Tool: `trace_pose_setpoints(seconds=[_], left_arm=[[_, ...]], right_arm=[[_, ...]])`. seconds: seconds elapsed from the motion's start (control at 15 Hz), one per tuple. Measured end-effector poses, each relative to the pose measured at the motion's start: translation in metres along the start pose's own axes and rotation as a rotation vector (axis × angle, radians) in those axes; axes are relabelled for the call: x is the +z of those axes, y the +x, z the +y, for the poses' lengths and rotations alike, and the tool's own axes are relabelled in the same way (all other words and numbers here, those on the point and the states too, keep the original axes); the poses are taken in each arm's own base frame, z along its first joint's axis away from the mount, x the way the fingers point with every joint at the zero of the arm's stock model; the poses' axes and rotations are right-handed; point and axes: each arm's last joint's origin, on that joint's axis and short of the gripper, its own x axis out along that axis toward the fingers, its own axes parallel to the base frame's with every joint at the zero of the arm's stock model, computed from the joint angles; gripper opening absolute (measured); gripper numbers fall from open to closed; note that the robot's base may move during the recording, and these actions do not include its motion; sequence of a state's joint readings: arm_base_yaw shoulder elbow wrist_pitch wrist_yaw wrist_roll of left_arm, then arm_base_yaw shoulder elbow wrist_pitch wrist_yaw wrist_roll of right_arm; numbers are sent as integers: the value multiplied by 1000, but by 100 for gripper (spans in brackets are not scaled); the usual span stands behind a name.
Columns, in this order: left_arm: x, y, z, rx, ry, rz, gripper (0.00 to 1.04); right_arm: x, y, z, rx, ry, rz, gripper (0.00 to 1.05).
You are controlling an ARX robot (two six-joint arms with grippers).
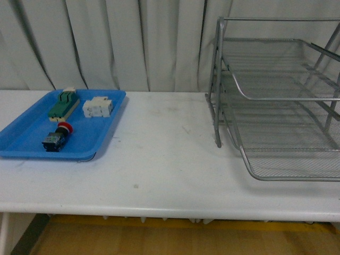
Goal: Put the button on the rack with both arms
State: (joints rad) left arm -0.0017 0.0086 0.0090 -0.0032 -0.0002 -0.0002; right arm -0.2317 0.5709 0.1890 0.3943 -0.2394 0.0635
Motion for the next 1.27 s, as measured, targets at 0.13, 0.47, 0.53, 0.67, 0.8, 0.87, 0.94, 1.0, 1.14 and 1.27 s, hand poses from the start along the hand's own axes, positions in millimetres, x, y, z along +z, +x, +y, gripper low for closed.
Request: trace_pose_setpoints(seconds=[0.13, 0.47, 0.53, 0.67, 0.8, 0.87, 0.94, 1.0, 1.14, 1.27], left_arm=[[0, 0, 0, 0, 0, 0, 98], [0, 0, 0, 0, 0, 0, 98], [0, 0, 0, 0, 0, 0, 98], [0, 0, 0, 0, 0, 0, 98], [0, 0, 0, 0, 0, 0, 98], [0, 0, 0, 0, 0, 0, 98], [0, 0, 0, 0, 0, 0, 98], [0, 0, 0, 0, 0, 0, 98], [0, 0, 0, 0, 0, 0, 98], [0, 0, 0, 0, 0, 0, 98]], right_arm=[[-19, -10, 10, -4, -50, 15, 2], [-33, -21, 26, 19, -56, 17, 2], [-33, -22, 25, -5, -56, 14, 2], [-35, -25, 24, -8, -57, 11, 2], [-38, -27, 24, -9, -57, 14, 2], [-40, -28, 24, -8, -57, -12, 2], [-44, -29, 24, -8, -58, 9, 2], [-43, -29, 24, -9, -58, 7, 2], [-43, -30, 24, -8, -58, 2, 2], [-43, -31, 24, -8, -58, -1, 2]])
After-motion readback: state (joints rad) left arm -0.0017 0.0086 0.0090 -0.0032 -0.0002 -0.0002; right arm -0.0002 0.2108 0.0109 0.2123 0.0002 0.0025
